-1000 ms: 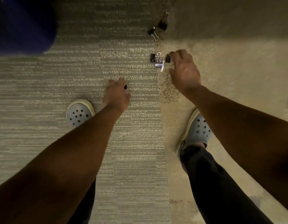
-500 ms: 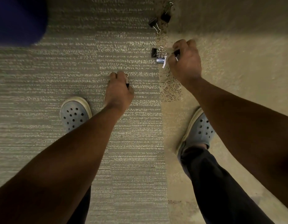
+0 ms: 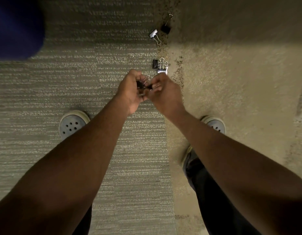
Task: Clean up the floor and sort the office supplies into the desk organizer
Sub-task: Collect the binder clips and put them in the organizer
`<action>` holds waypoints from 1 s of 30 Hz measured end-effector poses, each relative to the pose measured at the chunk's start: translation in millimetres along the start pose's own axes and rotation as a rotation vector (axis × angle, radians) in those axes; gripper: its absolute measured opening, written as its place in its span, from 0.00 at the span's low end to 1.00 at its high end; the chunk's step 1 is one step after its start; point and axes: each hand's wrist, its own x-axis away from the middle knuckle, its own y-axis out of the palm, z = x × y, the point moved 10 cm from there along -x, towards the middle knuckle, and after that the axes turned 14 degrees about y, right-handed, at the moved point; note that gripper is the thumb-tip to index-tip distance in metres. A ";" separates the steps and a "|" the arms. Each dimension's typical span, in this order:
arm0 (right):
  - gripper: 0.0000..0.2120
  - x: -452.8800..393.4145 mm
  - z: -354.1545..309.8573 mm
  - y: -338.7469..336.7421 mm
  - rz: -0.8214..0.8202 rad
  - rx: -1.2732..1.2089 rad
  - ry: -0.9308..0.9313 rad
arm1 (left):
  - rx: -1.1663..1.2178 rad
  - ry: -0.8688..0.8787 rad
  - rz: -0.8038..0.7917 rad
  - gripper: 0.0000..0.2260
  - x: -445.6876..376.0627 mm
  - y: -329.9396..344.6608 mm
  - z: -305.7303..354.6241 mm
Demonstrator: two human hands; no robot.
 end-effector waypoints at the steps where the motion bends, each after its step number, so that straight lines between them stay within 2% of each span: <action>1: 0.12 5.6 -3.6 6.9 -0.021 0.027 -0.031 | -0.022 -0.012 -0.019 0.12 -0.2 0.4 -2.4; 3: 0.14 9.0 -7.3 10.7 -0.028 0.029 -0.070 | -0.078 -0.045 -0.020 0.13 -1.3 -2.9 -8.6; 6: 0.10 1.2 -4.3 5.1 -0.011 -0.024 -0.047 | -0.141 -0.077 0.015 0.13 -4.0 -10.6 -13.6; 11: 0.12 -2.8 -9.5 3.3 -0.035 0.001 -0.079 | -0.169 -0.091 -0.036 0.12 -5.5 -2.8 -12.8; 15: 0.03 -16.8 -3.5 -21.0 0.167 0.062 -0.084 | -0.175 -0.107 -0.003 0.11 -3.8 -4.3 -14.2; 17: 0.05 -32.2 10.5 -36.2 0.265 0.093 -0.025 | -0.259 -0.063 0.019 0.09 -5.5 -8.8 -11.3; 19: 0.05 -46.3 23.7 -44.2 0.294 0.112 0.010 | -0.361 -0.002 0.022 0.06 -7.9 -12.4 -7.0; 24: 0.16 -62.6 21.6 -35.4 0.213 0.263 -0.111 | -0.396 0.037 0.032 0.06 -11.4 -21.4 -6.8; 26: 0.17 -65.3 16.9 -32.0 0.196 0.317 -0.158 | -0.394 0.036 0.037 0.08 -12.7 -26.5 -8.6; 30: 0.05 -70.7 14.2 -30.6 0.224 0.375 -0.170 | -0.391 0.037 0.044 0.12 -11.8 -33.8 -10.5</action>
